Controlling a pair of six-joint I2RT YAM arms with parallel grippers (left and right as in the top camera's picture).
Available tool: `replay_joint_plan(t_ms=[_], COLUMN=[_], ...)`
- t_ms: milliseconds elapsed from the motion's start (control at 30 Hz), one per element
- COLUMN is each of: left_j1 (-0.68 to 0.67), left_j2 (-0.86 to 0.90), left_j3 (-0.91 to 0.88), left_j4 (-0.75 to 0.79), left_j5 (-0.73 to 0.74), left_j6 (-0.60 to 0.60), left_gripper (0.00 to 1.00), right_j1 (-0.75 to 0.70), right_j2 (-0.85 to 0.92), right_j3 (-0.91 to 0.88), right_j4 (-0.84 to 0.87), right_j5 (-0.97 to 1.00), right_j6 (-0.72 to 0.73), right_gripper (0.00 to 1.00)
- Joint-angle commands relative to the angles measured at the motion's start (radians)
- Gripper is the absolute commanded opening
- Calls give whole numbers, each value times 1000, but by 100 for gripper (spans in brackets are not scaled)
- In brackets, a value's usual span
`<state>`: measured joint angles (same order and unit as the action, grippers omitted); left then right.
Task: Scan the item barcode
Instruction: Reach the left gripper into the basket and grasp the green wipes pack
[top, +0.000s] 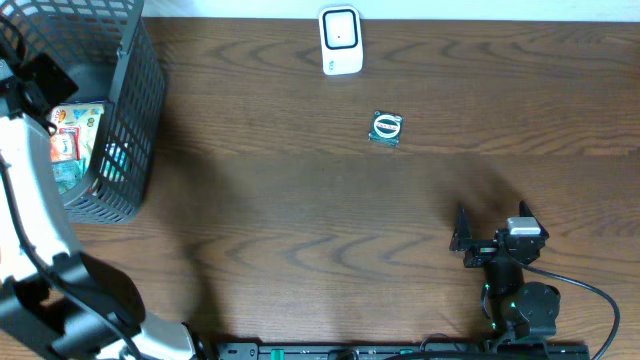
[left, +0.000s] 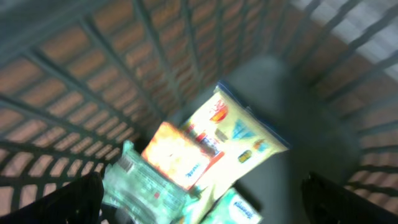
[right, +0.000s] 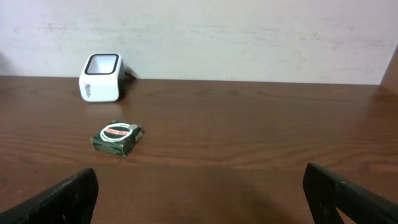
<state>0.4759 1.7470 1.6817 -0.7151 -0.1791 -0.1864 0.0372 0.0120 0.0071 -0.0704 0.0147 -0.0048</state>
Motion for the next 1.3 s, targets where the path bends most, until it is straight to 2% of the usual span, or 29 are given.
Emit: replay_joint_plan(t_ms=[0,333,433,567,933,1267], left_j1=[21,25,28,47,108,108], left_j2=[92,274,289,292,292,293], left_j3=[3,3,2,-3,-42,-43], left_j4=[-27,-119,-142,-161,-174,-163], left_j5=[-12,-104,-104,-107,-93,23], left_j6=[-18,3,1,-87,-453,-504], left_gripper=[100,100,96,96,96,96], right_j1=[-8,-8,-8,-8,-8,-8], right_j2=[-5,-5,-5,-5,-5,-5], right_j3=[-2,-2,-2,-2,-2,-2], right_j4=[-5,-5,-5,-5,-5,-5], right_j5=[-2,-2,-2,-2,-2,-2], right_j6=[11,11,11,11,11,11], right_gripper=[99,99,99,99,99,99])
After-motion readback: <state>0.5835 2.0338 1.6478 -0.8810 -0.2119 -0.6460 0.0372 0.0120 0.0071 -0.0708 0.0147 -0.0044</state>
